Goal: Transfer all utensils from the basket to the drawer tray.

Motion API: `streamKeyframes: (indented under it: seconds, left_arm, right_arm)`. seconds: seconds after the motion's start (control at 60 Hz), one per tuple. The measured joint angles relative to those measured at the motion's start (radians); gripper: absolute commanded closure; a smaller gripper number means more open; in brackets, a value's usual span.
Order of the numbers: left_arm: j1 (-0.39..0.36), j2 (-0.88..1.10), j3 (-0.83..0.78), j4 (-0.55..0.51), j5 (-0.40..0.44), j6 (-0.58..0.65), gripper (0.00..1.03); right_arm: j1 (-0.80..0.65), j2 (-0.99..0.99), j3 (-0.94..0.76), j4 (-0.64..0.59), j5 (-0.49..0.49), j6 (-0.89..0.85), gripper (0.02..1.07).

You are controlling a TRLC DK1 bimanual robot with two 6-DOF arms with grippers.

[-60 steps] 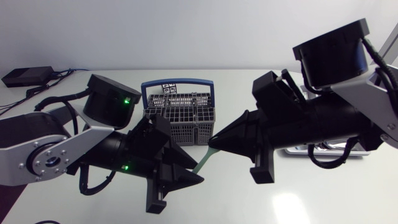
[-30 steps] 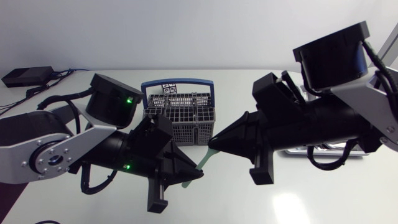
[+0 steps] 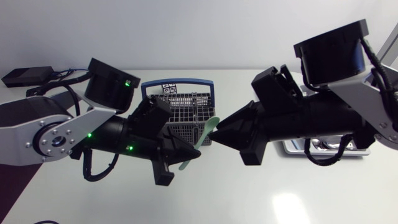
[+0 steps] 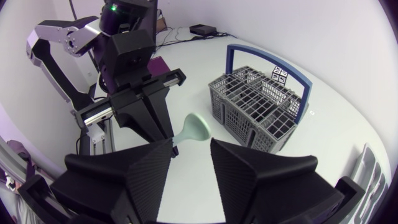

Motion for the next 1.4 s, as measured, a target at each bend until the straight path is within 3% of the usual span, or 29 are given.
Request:
streamKeyframes:
  seconds: [0.333,0.717,0.95,1.2,1.4]
  left_arm:
    - [-0.002,0.039,0.054,0.06,-0.177,-0.064,1.0]
    - [-0.011,0.063,0.084,0.127,-0.264,-0.09,1.0]
    - [-0.02,0.08,0.088,0.158,-0.286,-0.09,1.0]
    - [-0.028,0.094,0.089,0.172,-0.312,-0.09,1.0]
    - [-0.027,0.1,0.089,0.178,-0.323,-0.09,0.98]
  right_arm:
    - [-0.045,0.124,0.121,-0.028,-0.008,0.049,0.46]
    - [-0.064,0.318,0.263,-0.06,-0.092,0.119,0.48]
    - [-0.098,0.373,0.319,-0.064,-0.129,0.154,0.67]
    - [-0.108,0.383,0.327,-0.064,-0.151,0.166,1.01]
    - [-0.108,0.384,0.33,-0.065,-0.18,0.172,1.01]
